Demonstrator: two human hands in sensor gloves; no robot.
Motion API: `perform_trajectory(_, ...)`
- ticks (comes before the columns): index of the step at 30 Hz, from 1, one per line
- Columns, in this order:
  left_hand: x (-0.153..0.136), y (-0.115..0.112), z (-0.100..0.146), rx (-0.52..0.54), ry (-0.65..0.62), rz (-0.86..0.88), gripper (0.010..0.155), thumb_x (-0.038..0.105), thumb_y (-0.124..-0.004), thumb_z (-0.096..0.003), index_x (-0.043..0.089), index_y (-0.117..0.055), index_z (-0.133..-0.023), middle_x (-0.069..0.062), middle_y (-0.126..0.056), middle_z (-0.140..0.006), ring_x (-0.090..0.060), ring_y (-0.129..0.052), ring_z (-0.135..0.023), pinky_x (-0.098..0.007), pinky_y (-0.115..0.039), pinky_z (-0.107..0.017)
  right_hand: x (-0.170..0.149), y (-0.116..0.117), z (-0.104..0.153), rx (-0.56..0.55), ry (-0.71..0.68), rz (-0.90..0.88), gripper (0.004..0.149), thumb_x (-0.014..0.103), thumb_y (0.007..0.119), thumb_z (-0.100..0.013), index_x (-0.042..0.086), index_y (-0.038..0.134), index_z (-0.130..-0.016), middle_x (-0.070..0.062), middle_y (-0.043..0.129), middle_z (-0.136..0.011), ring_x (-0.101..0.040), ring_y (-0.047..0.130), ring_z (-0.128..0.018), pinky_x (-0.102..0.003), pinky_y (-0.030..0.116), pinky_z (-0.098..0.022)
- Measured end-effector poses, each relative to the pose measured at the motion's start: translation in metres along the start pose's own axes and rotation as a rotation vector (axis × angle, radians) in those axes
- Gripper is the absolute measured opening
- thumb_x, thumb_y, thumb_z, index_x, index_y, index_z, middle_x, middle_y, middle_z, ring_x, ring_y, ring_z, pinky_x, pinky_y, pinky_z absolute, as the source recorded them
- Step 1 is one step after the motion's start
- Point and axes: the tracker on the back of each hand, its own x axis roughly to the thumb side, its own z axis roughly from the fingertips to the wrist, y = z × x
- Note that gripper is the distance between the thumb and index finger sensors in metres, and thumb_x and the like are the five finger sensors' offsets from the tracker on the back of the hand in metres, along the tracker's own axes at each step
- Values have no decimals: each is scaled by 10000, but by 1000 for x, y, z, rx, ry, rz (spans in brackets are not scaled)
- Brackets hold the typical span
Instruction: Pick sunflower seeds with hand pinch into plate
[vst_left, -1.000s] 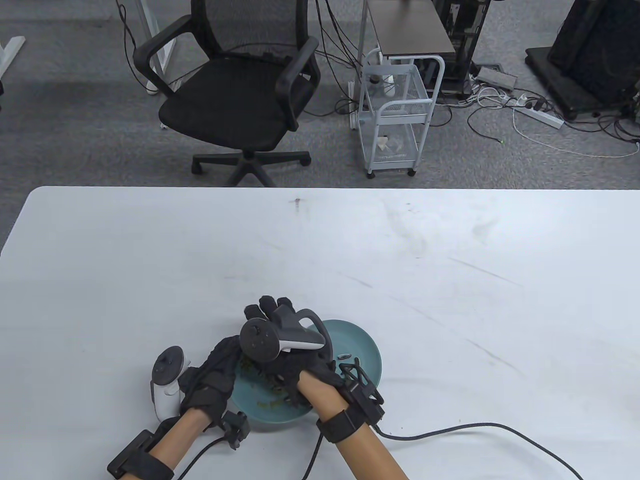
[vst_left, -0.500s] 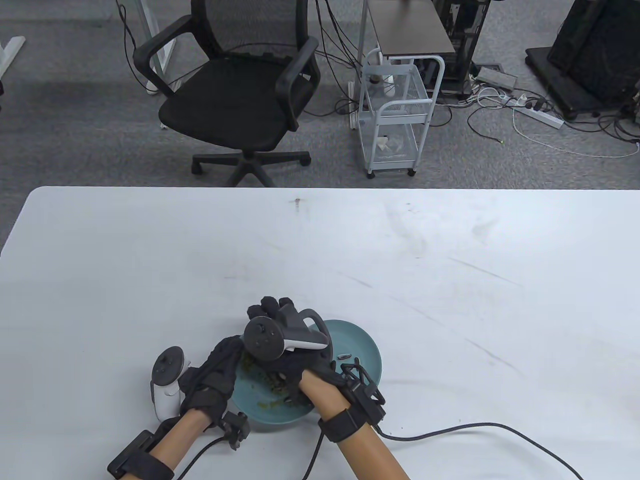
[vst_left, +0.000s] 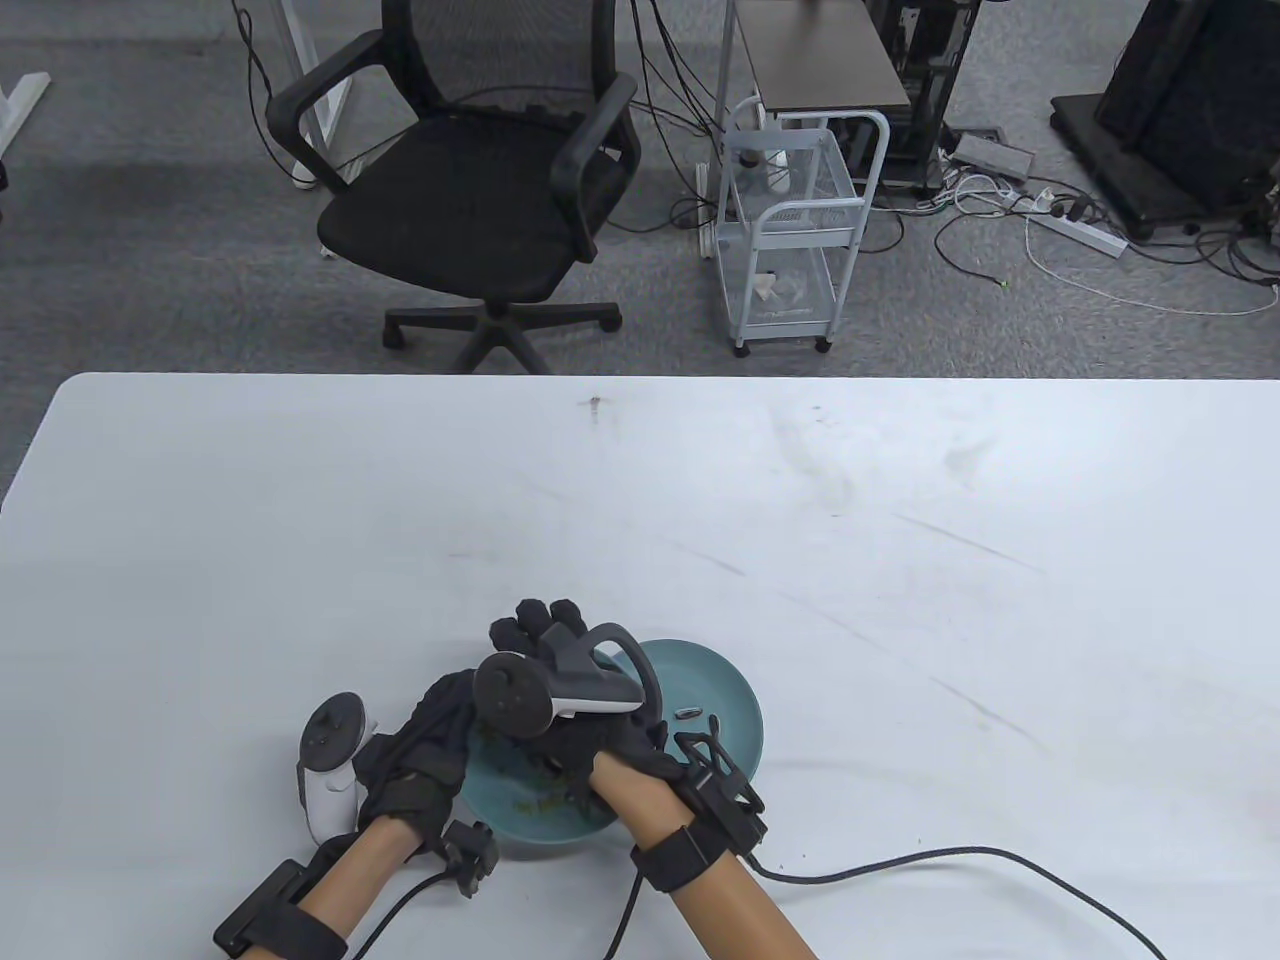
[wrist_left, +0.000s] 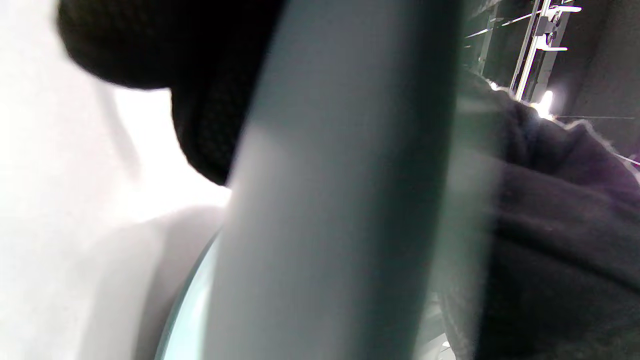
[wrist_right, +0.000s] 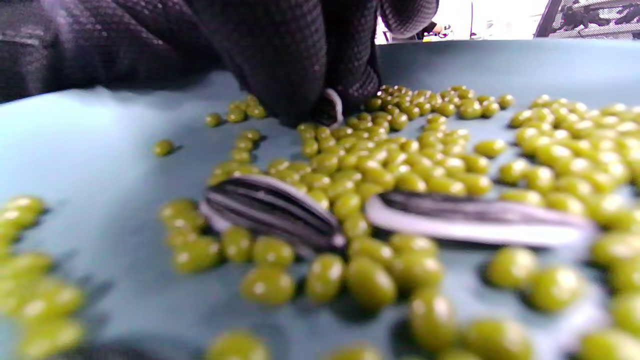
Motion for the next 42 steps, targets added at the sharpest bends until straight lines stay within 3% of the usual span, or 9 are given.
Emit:
perform_trajectory(27,2,0,1,3,1,12,495,448,-562,-655,111,-503,-1013,-183,-857,-750,-285,-1035,-367,-417,-843,-286,-6,-17,11,-73,-12,-56,351,191,921,-488,-69,889,-722,-347,434,-1093,-630,275,-978,-774,221,-646)
perform_trajectory(33,3,1,1,12,6,21,495,448,-562,-655,110,-503,-1013,-185,-857,-749,-287,-1034,-367,-417,-843,-286,-19,-35,26,-131,22,-96,350,189,919,-490,-67,887,-727,-352,417,-1096,-633,255,-974,-772,209,-644)
perform_trajectory(42,4,4,2,27,5,22,495,450,-560,-657,114,-501,-1015,-179,-858,-751,-281,-1036,-372,-414,-845,-290,-67,-50,78,-236,168,-178,348,183,917,-492,-67,885,-733,-359,397,-1097,-638,226,-972,-772,195,-641)
